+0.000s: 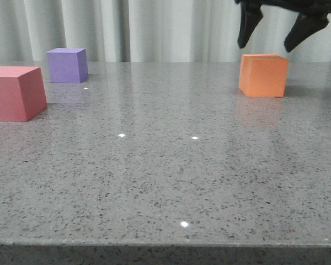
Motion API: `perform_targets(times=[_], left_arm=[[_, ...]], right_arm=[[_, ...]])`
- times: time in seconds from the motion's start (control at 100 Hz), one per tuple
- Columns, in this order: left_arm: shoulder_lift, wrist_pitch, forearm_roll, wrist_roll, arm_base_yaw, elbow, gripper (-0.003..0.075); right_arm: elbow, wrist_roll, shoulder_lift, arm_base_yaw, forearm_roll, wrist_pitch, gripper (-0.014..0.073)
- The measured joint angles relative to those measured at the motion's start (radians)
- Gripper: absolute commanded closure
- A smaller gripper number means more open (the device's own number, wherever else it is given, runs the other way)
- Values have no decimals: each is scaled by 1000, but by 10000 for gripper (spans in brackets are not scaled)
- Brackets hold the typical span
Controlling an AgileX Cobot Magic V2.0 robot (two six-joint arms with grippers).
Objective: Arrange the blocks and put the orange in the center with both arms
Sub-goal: 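Lower the right gripper over the orange cube and close on it, then lift the orange cube with the right gripper and carry it toward the table middle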
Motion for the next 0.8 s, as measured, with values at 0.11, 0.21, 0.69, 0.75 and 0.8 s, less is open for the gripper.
perform_targets(times=[0.11, 0.21, 0.69, 0.75, 0.8], left_arm=[[0, 0, 0, 0, 0, 0, 739], [0, 0, 0, 0, 0, 0, 739], [0, 0, 0, 0, 0, 0, 739], [0, 0, 0, 0, 0, 0, 739], [0, 0, 0, 0, 0, 0, 739]], right_arm=[[-19, 0, 51, 0, 0, -2, -34], [-21, 0, 80, 0, 0, -2, 55], [-82, 45, 70, 31, -9, 79, 199], [-111, 72, 66, 58, -13, 87, 199], [-133, 104, 63, 92, -25, 87, 199]])
